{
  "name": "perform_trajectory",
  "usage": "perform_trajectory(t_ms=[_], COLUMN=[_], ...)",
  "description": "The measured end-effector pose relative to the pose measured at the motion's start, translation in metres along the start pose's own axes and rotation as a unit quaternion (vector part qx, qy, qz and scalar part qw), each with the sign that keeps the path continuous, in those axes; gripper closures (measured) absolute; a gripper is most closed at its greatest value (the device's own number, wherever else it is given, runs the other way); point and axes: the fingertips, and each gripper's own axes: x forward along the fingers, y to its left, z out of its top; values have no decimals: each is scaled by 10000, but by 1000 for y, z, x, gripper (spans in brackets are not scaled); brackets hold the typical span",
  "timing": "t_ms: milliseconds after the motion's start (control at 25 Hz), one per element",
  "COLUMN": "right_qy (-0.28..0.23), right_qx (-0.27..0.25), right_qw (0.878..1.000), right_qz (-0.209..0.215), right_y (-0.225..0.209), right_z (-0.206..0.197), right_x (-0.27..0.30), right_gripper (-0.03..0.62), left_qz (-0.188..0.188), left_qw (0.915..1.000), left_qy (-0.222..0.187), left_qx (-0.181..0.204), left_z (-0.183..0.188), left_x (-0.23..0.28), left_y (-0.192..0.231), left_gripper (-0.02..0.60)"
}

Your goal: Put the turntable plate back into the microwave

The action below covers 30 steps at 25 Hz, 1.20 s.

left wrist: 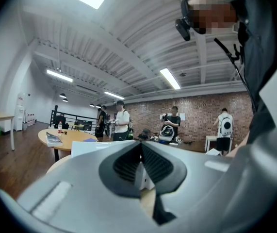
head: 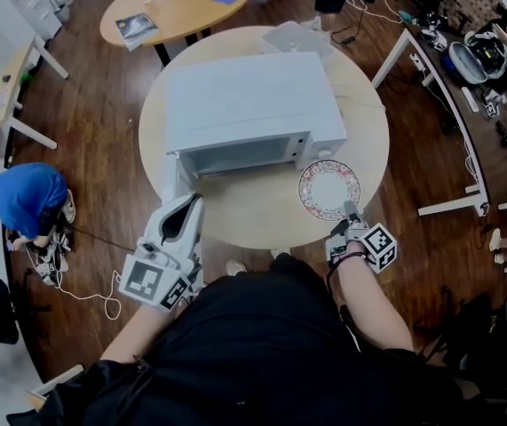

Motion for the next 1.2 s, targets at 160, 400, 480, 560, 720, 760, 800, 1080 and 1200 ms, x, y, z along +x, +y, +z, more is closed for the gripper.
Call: perform_trajectory(t_ms=[160,400,480,560,720,760,800,1080,1200], right_qy=[47,148,176,213,320,352,385,566,604], right_qx=[54,93,117,127,121,123,117,88,114], right_qw=[10000,9998,9997,9997,9993,9992,9991,9981,9977], right_qz=[13,64,78,91,132,138,147,240,289], right_y=[0,5,6,7,9,10,11,20,23], right_z=[-3,-9,-11,-14,-20,-22,-25,-35,-37], right_x=[2,5,5,7,9,9,10,14,15], right_gripper=[571,571,571,571,571,571,571,571,571], left_qz=[81,134,148,176,273,291,301,354,345], left_qw=[10000,9999,9998,9998,9995,9994,9994,9990,9989], left_qy=[-4,-23,-35,-41,-70,-75,-79,-116,-129], left_qx=[-39,-85,-94,-109,-145,-153,-168,-253,-290], left_z=[-3,-6,-5,-5,-6,-6,-7,-6,-7], left_x=[-3,-6,-7,-8,-12,-14,-15,-18,-18], left_y=[2,2,2,4,7,8,8,10,9], left_gripper=[577,577,577,577,578,578,577,578,578])
